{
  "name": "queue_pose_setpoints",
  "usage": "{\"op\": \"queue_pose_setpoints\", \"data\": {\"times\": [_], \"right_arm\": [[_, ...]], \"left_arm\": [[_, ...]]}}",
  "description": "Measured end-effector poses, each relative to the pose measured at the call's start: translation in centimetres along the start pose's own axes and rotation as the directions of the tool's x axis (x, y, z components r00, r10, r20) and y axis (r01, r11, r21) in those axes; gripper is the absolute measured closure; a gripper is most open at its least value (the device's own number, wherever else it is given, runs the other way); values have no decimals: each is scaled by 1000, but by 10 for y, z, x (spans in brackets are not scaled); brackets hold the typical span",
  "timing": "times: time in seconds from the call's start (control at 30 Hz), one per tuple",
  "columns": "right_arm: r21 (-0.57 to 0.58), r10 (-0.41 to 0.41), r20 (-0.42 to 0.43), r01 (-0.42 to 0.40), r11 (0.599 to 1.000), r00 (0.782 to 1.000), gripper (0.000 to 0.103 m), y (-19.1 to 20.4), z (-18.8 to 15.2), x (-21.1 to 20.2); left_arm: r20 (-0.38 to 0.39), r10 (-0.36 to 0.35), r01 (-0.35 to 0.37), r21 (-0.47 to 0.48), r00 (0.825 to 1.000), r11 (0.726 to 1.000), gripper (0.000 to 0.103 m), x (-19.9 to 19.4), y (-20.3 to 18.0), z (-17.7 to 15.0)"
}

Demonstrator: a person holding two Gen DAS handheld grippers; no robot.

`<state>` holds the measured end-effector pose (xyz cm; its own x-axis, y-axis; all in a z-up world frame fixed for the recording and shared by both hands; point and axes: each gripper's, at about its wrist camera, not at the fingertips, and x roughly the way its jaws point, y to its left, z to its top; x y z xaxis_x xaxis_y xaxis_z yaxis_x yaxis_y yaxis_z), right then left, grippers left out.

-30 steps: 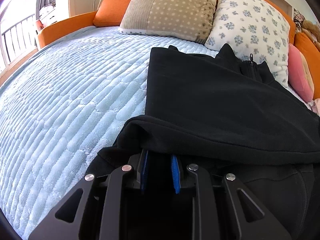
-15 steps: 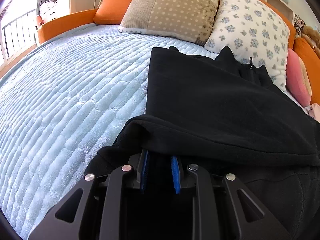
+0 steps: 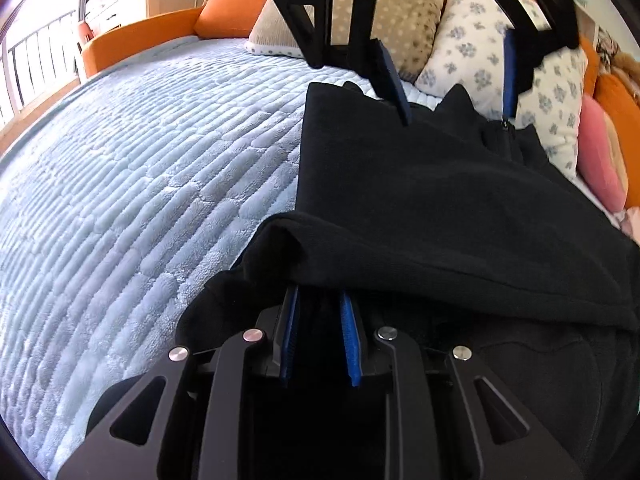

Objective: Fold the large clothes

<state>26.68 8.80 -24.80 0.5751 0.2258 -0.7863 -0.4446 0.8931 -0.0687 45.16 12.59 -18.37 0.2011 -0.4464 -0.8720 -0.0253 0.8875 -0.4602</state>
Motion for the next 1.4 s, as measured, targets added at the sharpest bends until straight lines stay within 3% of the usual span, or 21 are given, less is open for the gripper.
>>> {"op": "queue_pose_setpoints", "data": {"times": [0.07, 0.13, 0.2, 0.27, 0.3, 0.37, 0.5, 0.6, 0.7, 0.83, 0.93, 1.03, 1.1, 1.17, 1.27, 1.3, 1.33, 1.37, 1.4], "right_arm": [[30, 53, 6, -53, 998, 999, 81, -7, -4, -12], [86, 142, 16, -143, 986, 990, 81, -19, -11, -24], [139, 216, 17, -216, 966, 976, 81, -34, -18, -40], [120, 234, 69, -241, 963, 970, 79, -49, -23, -72], [97, 214, 107, -224, 970, 971, 71, -58, -24, -90], [95, 153, 204, -175, 980, 967, 24, -93, -21, -131], [156, 20, 306, -71, 985, 952, 25, -172, -11, -183], [201, -57, 294, -4, 980, 954, 24, -219, -9, -193], [244, -107, 230, 49, 969, 967, 25, -267, -10, -180], [277, -134, 96, 103, 955, 986, 25, -324, -25, -146], [299, -170, 18, 157, 941, 985, 25, -365, -31, -117], [349, -143, -27, 143, 926, 989, 24, -399, -34, -95], [397, -33, -67, 58, 916, 997, 25, -414, -38, -73], [419, -3, -124, 55, 906, 992, 26, -418, -41, -53], [424, 52, -171, 26, 905, 984, 42, -412, -53, -28], [422, 38, -151, 30, 906, 988, 49, -410, -55, -28], [420, 50, -133, 11, 908, 990, 68, -408, -55, -32], [433, 85, -116, -27, 901, 990, 77, -407, -53, -36], [447, 74, -86, -28, 894, 994, 79, -408, -49, -46]], "left_arm": [[71, 56, -58, 29, 996, 998, 20, -11, -7, 2], [117, 29, -33, 34, 993, 999, 19, -25, -9, -2], [181, 108, -123, 74, 977, 990, 19, -33, -18, -11], [256, 188, -221, 108, 948, 969, 16, -36, -23, -21], [280, 200, -236, 100, 939, 967, 16, -34, -24, -27], [286, 194, -226, 82, 938, 971, 16, -31, -20, -30], [284, 284, -305, 31, 916, 952, 17, -11, -9, -37], [252, 361, -379, 28, 898, 925, 18, 16, -2, -42], [197, 371, -381, 12, 907, 924, 17, 47, 14, -48], [280, 417, -442, 28, 865, 897, 15, 56, 9, -59], [304, 400, -422, 6, 864, 907, 15, 47, 11, -64], [329, 378, -397, -9, 865, 918, 16, 31, 17, -77], [353, 372, -394, -11, 858, 919, 16, 17, 23, -92], [350, 389, -409, -19, 852, 912, 16, 10, 32, -104], [333, 395, -395, -72, 856, 916, 15, -4, 52, -121], [328, 393, -386, -88, 859, 918, 14, -7, 59, -125], [322, 379, -368, -99, 867, 925, 13, -7, 66, -131], [317, 357, -339, -112, 879, 934, 13, -9, 73, -133], [317, 337, -315, -118, 887, 942, 13, -11, 77, -133]]}}
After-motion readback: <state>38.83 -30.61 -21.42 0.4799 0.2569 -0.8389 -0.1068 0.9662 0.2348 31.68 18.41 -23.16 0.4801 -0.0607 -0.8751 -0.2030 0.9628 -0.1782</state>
